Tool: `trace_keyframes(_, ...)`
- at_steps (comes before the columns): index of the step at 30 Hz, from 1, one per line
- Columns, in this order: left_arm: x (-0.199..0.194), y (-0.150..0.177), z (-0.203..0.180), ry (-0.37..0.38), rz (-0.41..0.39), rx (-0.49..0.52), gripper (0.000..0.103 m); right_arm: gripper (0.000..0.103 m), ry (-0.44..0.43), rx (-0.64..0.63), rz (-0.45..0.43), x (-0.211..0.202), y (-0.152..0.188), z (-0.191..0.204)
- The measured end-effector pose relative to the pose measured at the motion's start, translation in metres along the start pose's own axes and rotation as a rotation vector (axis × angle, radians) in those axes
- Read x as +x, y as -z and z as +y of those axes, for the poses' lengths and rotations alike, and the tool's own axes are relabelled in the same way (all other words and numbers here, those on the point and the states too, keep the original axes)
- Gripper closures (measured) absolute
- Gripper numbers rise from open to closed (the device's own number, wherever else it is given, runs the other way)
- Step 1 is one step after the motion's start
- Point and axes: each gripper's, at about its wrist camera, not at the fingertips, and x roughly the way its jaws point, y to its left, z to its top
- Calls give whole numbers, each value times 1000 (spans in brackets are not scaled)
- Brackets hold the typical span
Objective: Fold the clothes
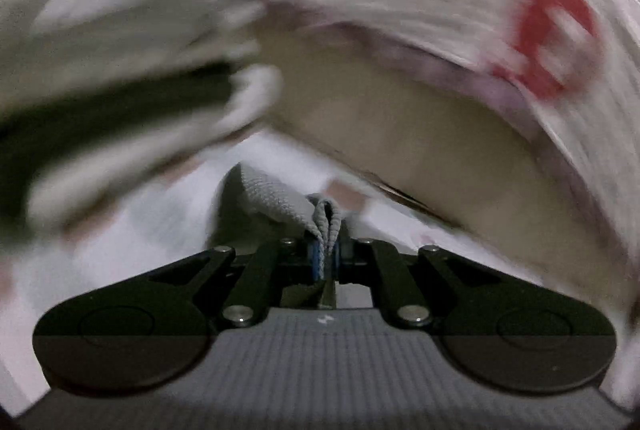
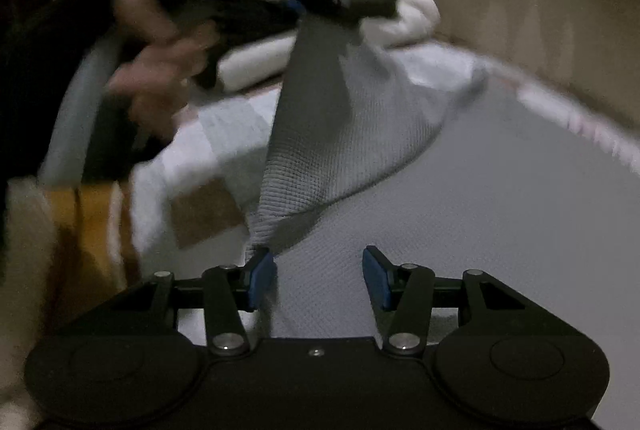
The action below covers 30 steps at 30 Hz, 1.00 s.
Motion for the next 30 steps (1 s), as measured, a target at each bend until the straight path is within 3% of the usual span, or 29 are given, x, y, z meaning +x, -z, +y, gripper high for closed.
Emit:
trace_keyframes(2, -3, 7, -33, 116, 46, 160, 96, 48, -70, 239, -9, -18, 1, -36)
trace_keyframes(4, 8, 20, -55, 207, 181, 236, 93, 48, -79, 513, -36, -43, 14, -77)
trace_keyframes(7, 28, 48, -82, 241, 374, 381, 86, 46, -18, 765, -94, -85, 38, -128)
trace_keyframes(9, 30, 58, -87, 287, 490, 412, 66, 46, 59, 762, -130, -109, 41, -138)
trace_keyframes(12, 18, 56, -81, 309, 610, 390, 59, 46, 77, 702, -162, -129, 36, -128)
trace_keyframes(15, -8, 36, -49, 270, 604, 308, 55, 46, 62, 568, -143, -126, 23, -99)
trace_keyframes(18, -23, 14, 7, 243, 537, 72, 49, 46, 123, 313, -85, -108, 2, -55)
trace_keyframes(20, -22, 7, 47, 192, 501, -95, 49, 46, 181, 116, -64, -94, -12, -26)
trace_keyframes(22, -13, 6, 77, 129, 478, -200, 52, 46, 198, -34, -63, -79, -25, -7)
trace_keyframes(23, -9, 6, 86, 94, 461, -216, 54, 46, 199, -107, -63, -72, -33, 2)
trace_keyframes(25, -4, 5, 87, -3, 400, -148, 68, 47, 218, -315, -8, -50, -44, 24)
trace_keyframes(27, 3, 5, 85, -62, 369, -94, 67, 56, 258, -572, 76, -23, -54, 47)
trace_keyframes(28, 5, 5, 86, -62, 365, -112, 67, 56, 309, -678, 114, -6, -58, 54)
trace_keyframes(30, 6, 6, 92, -28, 365, -188, 67, 55, 317, -716, 163, 21, -70, 53)
